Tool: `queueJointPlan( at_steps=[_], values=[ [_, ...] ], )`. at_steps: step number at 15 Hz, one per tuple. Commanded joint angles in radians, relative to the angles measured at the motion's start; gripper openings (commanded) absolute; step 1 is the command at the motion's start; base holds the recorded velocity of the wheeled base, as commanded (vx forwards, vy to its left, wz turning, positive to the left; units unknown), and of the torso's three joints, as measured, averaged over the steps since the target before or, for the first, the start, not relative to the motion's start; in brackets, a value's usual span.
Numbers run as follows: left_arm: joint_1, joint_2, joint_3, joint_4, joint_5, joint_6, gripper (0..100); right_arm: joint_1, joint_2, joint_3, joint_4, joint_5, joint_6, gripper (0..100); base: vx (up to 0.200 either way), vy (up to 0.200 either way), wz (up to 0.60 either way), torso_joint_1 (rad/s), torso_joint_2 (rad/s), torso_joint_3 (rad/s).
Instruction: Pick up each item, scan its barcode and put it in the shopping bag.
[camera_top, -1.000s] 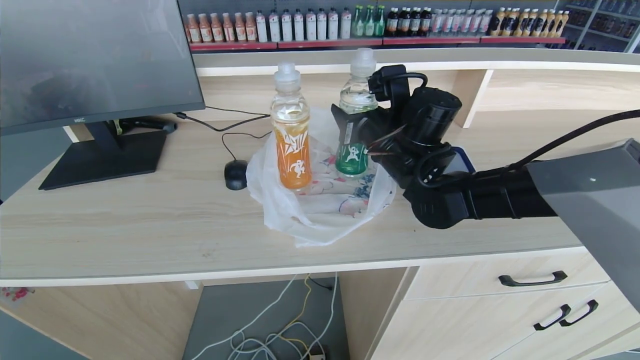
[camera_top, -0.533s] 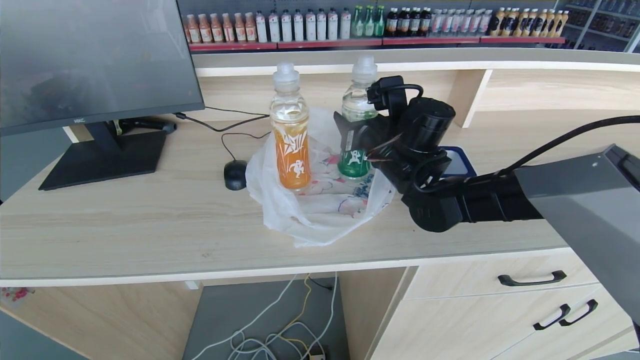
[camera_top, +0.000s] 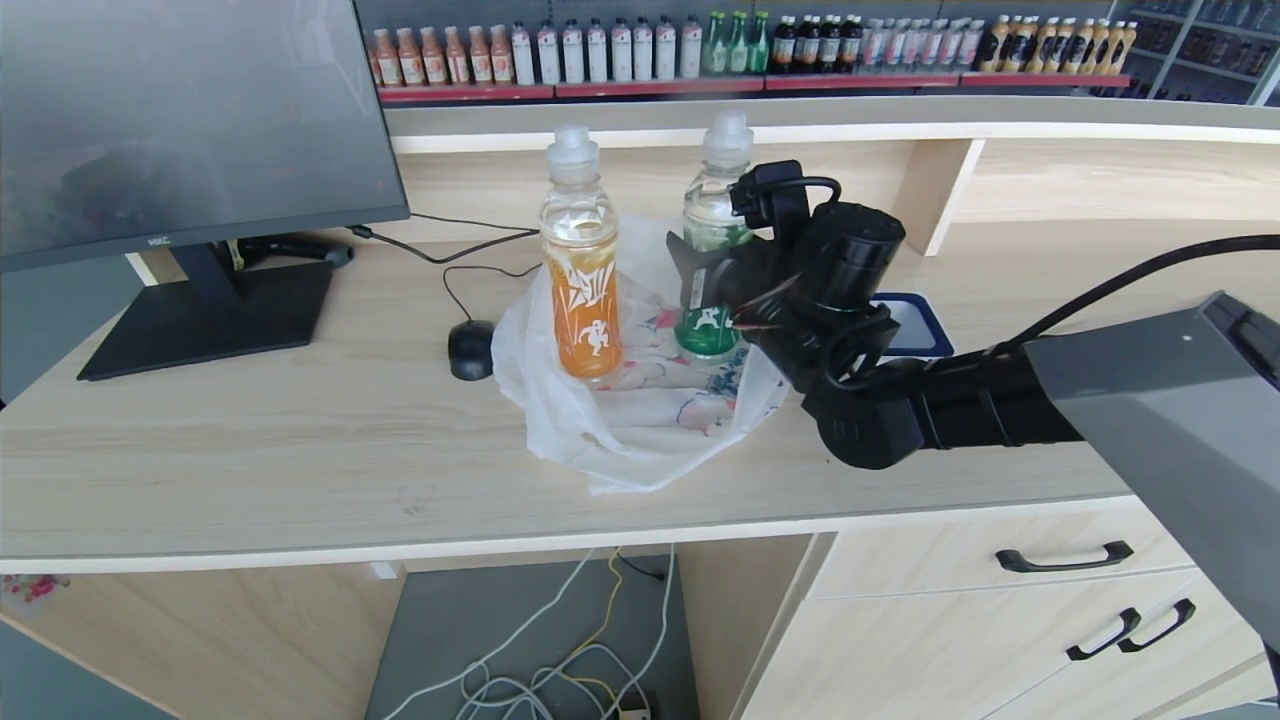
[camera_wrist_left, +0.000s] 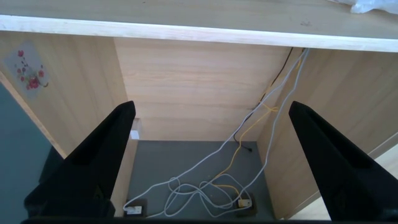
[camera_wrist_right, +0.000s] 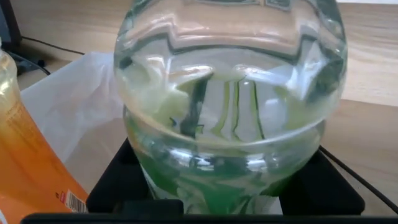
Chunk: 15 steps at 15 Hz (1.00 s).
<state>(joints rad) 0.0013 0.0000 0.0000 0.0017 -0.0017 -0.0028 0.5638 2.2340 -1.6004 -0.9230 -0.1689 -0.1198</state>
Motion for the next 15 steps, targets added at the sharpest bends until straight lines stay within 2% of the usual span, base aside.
queueJointPlan(
  at_steps=[1, 2, 3, 11, 15],
  values=[
    [0.000, 0.000, 0.000, 0.000, 0.000, 0.000, 100, 0.002, -0.002, 0.011, 0.001, 0.000, -0.001, 0, 0.000, 0.000, 0.00, 0.000, 0.00, 0.000],
    [-0.001, 0.000, 0.000, 0.000, 0.000, 0.000, 100, 0.002, -0.002, 0.014, 0.001, 0.000, -0.001, 0, 0.000, 0.000, 0.00, 0.000, 0.00, 0.000],
    [0.000, 0.000, 0.000, 0.000, 0.000, 0.000, 100, 0.004, -0.004, 0.014, 0.001, 0.000, -0.001, 100, 0.000, 0.000, 0.00, 0.000, 0.00, 0.000],
    [-0.001, 0.000, 0.000, 0.000, 0.000, 0.000, 100, 0.004, -0.059, 0.047, -0.036, -0.001, -0.003, 100, 0.000, 0.000, 0.00, 0.000, 0.00, 0.000],
    [0.000, 0.000, 0.000, 0.000, 0.000, 0.000, 100, 0.024, -0.168, 0.174, -0.094, -0.060, -0.004, 100, 0.000, 0.000, 0.00, 0.000, 0.00, 0.000]
  ],
)
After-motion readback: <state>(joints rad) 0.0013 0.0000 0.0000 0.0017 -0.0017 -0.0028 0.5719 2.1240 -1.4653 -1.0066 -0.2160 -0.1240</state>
